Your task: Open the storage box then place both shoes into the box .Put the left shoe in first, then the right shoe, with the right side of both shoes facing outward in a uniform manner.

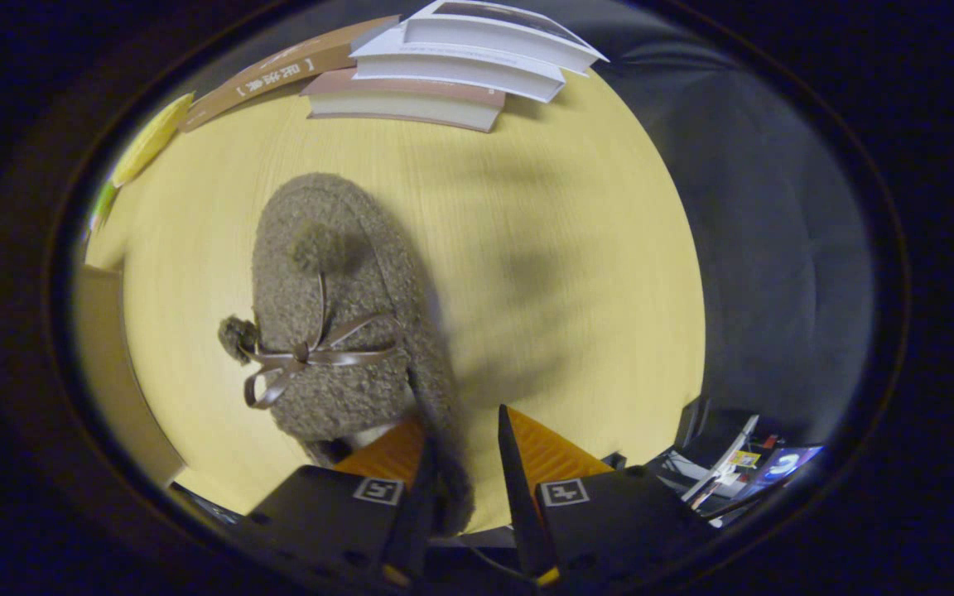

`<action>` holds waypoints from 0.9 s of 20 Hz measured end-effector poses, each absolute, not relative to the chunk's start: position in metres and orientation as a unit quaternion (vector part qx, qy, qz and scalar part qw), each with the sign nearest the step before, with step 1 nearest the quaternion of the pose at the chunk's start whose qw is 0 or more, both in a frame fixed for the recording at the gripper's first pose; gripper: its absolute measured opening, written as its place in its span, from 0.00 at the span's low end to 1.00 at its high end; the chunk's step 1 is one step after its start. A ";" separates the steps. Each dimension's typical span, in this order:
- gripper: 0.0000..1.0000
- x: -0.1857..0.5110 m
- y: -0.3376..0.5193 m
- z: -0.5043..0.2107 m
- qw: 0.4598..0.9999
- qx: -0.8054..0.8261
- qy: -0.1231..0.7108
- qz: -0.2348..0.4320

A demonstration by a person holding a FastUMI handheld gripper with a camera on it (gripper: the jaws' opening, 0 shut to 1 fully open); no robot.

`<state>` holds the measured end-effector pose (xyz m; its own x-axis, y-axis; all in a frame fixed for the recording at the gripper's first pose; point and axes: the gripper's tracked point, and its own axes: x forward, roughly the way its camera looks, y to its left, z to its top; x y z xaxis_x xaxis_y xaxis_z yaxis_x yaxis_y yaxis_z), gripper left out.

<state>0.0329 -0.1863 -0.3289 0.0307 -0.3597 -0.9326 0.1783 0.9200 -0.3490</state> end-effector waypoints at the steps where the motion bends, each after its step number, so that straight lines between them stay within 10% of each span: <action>1: 0.38 0.033 -0.181 -0.333 0.717 -0.063 0.670 -0.181; 4: 0.15 0.032 -0.181 -0.332 0.717 -0.074 0.667 -0.187; 18: 0.04 0.034 -0.178 -0.330 0.703 -0.143 0.668 -0.197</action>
<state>0.0338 -0.1782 -0.3296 0.0297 -0.4689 -0.8828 0.0864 0.8811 -0.4651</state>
